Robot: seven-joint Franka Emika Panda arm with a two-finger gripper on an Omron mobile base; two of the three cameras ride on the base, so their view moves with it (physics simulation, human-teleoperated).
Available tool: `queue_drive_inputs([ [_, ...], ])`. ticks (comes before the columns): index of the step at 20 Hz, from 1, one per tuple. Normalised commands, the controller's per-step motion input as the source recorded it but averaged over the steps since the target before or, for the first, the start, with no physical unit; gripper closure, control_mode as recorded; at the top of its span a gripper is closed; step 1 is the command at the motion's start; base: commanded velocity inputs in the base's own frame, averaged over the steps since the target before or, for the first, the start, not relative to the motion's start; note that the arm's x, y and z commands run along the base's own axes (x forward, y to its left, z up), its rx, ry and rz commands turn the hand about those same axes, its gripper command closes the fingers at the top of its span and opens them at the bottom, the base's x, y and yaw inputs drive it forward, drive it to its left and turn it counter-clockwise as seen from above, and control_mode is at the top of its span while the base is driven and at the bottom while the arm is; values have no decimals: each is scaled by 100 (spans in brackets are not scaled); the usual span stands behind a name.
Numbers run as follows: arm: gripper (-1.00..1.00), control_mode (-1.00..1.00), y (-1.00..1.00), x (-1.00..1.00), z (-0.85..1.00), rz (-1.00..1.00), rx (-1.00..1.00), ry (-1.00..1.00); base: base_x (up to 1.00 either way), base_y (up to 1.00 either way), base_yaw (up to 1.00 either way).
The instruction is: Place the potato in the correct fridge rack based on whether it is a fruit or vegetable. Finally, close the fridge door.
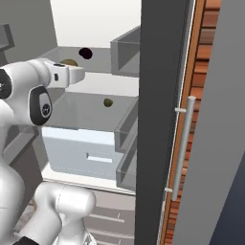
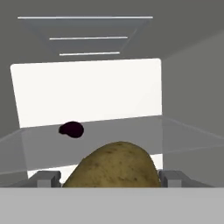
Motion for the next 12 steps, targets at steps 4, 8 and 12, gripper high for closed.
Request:
queue_drive_inputs([
  [4, 100, -100, -20, 62, 4, 0, 0, -2, 0, 0, 0],
  [8, 100, -100, -33, 83, 0, 0, 0, 4, 0, 0, 0],
  [12, 100, -100, -29, 87, 0, -1, 0, 10, 0, 0, 0],
])
